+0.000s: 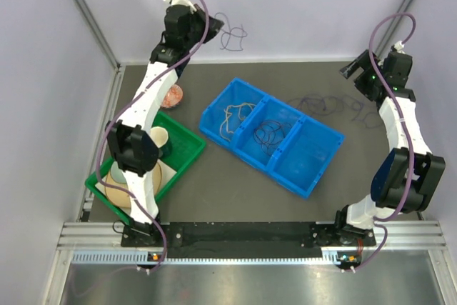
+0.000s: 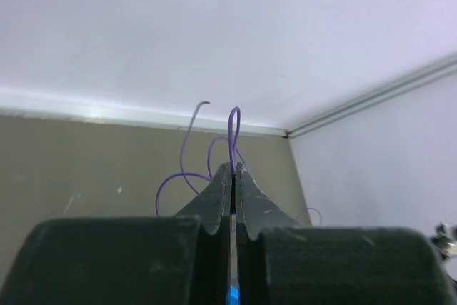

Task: Untangle the cables

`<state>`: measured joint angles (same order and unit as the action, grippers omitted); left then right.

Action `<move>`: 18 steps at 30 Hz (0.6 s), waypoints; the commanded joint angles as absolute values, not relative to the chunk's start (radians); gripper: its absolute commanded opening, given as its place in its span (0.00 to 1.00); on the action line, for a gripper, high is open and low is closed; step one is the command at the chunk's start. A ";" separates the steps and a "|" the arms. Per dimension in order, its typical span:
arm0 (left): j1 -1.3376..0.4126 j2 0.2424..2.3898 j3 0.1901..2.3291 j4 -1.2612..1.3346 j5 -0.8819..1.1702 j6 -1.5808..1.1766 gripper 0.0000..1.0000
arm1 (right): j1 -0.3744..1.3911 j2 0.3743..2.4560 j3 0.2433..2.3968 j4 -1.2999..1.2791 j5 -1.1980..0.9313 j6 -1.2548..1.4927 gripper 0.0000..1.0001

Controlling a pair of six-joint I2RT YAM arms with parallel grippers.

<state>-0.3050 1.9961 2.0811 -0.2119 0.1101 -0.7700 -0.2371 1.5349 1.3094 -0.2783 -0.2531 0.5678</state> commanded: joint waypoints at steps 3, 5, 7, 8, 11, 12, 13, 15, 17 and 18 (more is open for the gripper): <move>-0.382 1.875 2.161 -0.123 0.170 -0.680 0.00 | -0.230 1.474 1.336 -0.252 -0.224 0.575 0.99; -0.400 1.847 2.161 -0.129 0.182 -0.666 0.00 | -0.233 1.468 1.338 -0.252 -0.227 0.586 0.99; -0.425 1.826 2.145 -0.141 0.219 -0.666 0.00 | -0.235 1.448 1.344 -0.253 -0.229 0.589 0.99; -0.434 1.816 2.113 -0.143 0.233 -0.669 0.00 | -0.235 1.437 1.344 -0.253 -0.227 0.591 0.99; -0.483 1.776 2.004 -0.121 0.285 -0.666 0.00 | -0.235 1.382 1.345 -0.256 -0.198 0.589 0.99; -0.517 1.769 1.979 -0.120 0.288 -0.657 0.00 | -0.236 1.368 1.345 -0.258 -0.184 0.589 0.99; -0.532 1.755 1.956 -0.120 0.291 -0.635 0.00 | -0.242 1.344 1.344 -0.258 -0.181 0.589 0.99; -0.577 1.750 1.901 -0.129 0.307 -0.620 0.00 | -0.255 1.327 1.342 -0.258 -0.179 0.591 0.99; -0.616 1.755 1.859 -0.143 0.342 -0.611 0.00 | -0.287 1.301 1.335 -0.258 -0.179 0.601 0.99; -0.632 1.758 1.846 -0.146 0.354 -0.607 0.00 | -0.302 1.293 1.333 -0.258 -0.183 0.610 0.99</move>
